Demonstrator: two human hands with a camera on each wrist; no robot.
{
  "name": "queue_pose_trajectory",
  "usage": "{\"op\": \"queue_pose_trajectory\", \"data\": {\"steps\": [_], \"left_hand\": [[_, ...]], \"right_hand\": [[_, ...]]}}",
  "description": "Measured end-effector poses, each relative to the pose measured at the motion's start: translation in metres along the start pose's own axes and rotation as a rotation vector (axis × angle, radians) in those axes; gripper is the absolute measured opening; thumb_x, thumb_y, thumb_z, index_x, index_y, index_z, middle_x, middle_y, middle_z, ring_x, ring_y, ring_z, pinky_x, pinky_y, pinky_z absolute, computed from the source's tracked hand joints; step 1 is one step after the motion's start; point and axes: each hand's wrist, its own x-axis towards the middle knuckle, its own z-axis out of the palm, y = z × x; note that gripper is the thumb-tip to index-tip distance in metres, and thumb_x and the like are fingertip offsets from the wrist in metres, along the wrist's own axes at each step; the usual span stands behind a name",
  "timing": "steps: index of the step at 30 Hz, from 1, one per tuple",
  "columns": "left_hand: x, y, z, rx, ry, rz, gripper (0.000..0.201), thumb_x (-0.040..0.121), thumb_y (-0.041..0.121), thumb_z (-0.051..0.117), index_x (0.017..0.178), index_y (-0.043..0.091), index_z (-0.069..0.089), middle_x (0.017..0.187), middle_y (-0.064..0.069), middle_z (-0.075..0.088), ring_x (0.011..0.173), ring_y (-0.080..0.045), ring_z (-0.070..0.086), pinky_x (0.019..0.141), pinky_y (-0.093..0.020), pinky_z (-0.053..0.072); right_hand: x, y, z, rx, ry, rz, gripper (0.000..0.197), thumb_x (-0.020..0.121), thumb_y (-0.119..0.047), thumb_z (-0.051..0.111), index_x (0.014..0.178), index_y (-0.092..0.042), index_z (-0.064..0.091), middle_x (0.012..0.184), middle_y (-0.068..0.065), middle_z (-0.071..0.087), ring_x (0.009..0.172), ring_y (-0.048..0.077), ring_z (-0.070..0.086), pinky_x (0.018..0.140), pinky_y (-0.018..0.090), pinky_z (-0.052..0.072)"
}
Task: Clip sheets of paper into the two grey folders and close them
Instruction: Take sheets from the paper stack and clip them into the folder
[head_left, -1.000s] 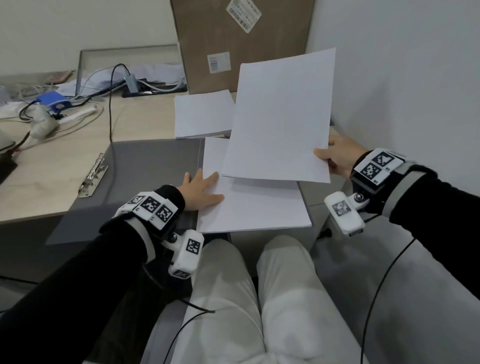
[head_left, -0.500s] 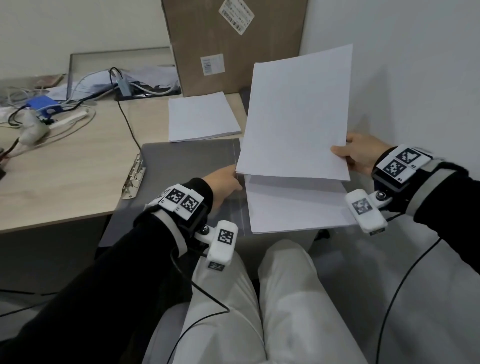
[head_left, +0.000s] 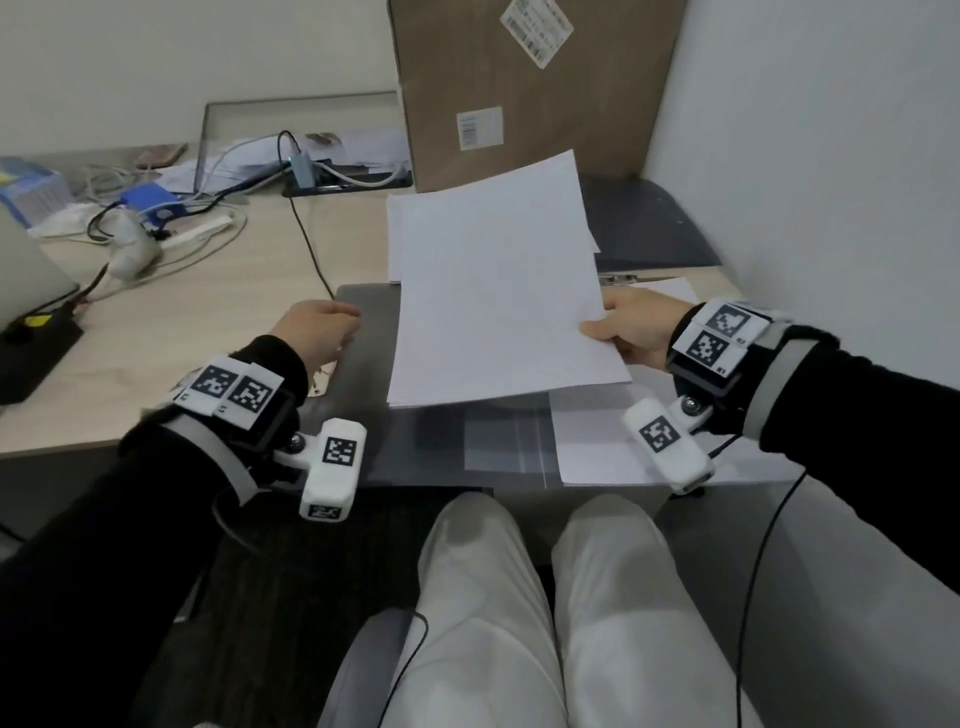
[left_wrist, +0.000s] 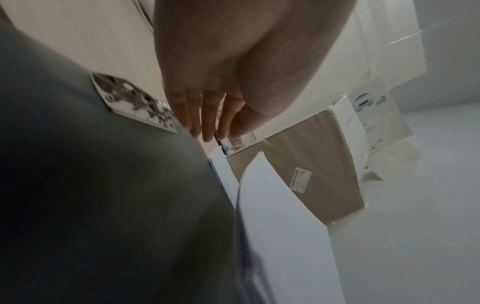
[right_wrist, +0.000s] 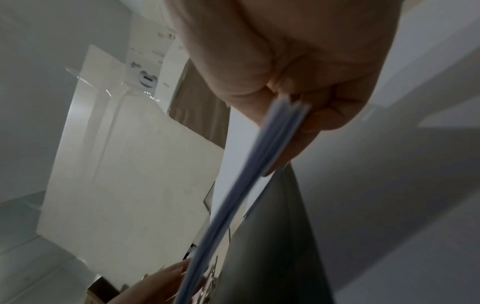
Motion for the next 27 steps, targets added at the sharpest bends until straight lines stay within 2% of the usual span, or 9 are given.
{"op": "queue_pose_trajectory", "data": {"steps": [2,5,8,10,15,18,21,24,27], "left_hand": [[-0.004,-0.003,-0.002,-0.135,-0.116,-0.077,0.016,0.094,0.012,0.046,0.086,0.011,0.059,0.073,0.000,0.060,0.063,-0.010,0.056,0.059,-0.018,0.045],[-0.005,-0.005,-0.002,-0.233,-0.200,-0.117,0.019,0.097,0.022,0.043,0.097,0.009,0.056,0.078,-0.002,0.059,0.064,-0.014,0.055,0.058,-0.022,0.046],[0.001,-0.001,-0.005,-0.215,-0.114,-0.022,0.020,0.097,0.012,0.040,0.085,0.008,0.056,0.077,-0.005,0.056,0.064,-0.018,0.052,0.061,-0.026,0.044],[0.004,0.006,-0.007,-0.252,-0.038,0.085,0.019,0.093,0.002,0.040,0.088,0.008,0.057,0.080,-0.007,0.060,0.067,-0.020,0.057,0.062,-0.028,0.047],[0.004,0.037,-0.014,-0.438,0.086,0.271,0.020,0.090,0.001,0.041,0.089,0.016,0.053,0.091,-0.006,0.063,0.080,-0.020,0.061,0.075,-0.033,0.052],[0.006,0.029,-0.011,-0.470,-0.011,0.258,0.018,0.094,0.010,0.044,0.110,0.012,0.053,0.111,-0.008,0.064,0.099,-0.024,0.063,0.086,-0.037,0.052],[0.004,0.014,-0.002,-0.418,-0.109,0.192,0.033,0.099,0.018,0.040,0.129,0.006,0.048,0.117,-0.007,0.063,0.103,-0.021,0.063,0.086,-0.032,0.052],[0.005,0.014,-0.003,-0.389,-0.101,0.194,0.027,0.099,0.019,0.039,0.121,0.011,0.053,0.114,-0.006,0.064,0.102,-0.022,0.062,0.091,-0.035,0.051],[0.009,0.017,-0.016,-0.359,-0.140,0.158,0.021,0.098,0.015,0.041,0.113,0.010,0.055,0.104,-0.006,0.065,0.097,-0.025,0.063,0.093,-0.039,0.049]], "right_hand": [[0.002,-0.004,0.020,-0.006,-0.058,0.003,0.021,0.095,-0.003,0.047,0.108,-0.014,0.061,0.126,0.016,0.061,0.101,0.024,0.057,0.101,0.042,0.044],[0.005,-0.007,0.040,-0.028,-0.092,-0.047,0.024,0.095,-0.002,0.047,0.088,-0.022,0.059,0.111,0.012,0.063,0.097,0.024,0.058,0.097,0.040,0.047],[0.006,-0.011,0.048,-0.056,-0.050,-0.147,0.022,0.093,-0.001,0.049,0.105,-0.016,0.061,0.107,0.008,0.063,0.087,0.021,0.061,0.080,0.031,0.052],[0.006,-0.016,0.051,-0.075,0.016,-0.245,0.028,0.091,-0.001,0.051,0.114,-0.014,0.059,0.105,0.008,0.064,0.081,0.020,0.061,0.075,0.031,0.050],[0.007,-0.034,0.062,0.116,0.138,-0.411,0.030,0.087,0.004,0.050,0.096,-0.022,0.061,0.104,0.005,0.068,0.092,0.021,0.065,0.089,0.036,0.052],[0.012,-0.035,0.072,0.285,0.002,-0.353,0.039,0.090,0.008,0.045,0.124,-0.010,0.051,0.119,0.010,0.061,0.099,0.020,0.062,0.088,0.029,0.053],[0.020,-0.032,0.084,0.307,0.058,-0.312,0.050,0.089,-0.019,0.052,0.137,-0.010,0.039,0.130,0.005,0.058,0.116,0.022,0.059,0.105,0.042,0.044],[0.027,-0.038,0.080,0.250,0.170,-0.342,0.060,0.077,-0.041,0.054,0.131,-0.015,0.045,0.125,0.003,0.063,0.114,0.022,0.061,0.103,0.045,0.046],[0.024,-0.055,0.067,0.028,0.242,-0.362,0.037,0.085,-0.027,0.055,0.111,-0.002,0.062,0.113,0.015,0.068,0.099,0.022,0.065,0.096,0.042,0.051]]}}
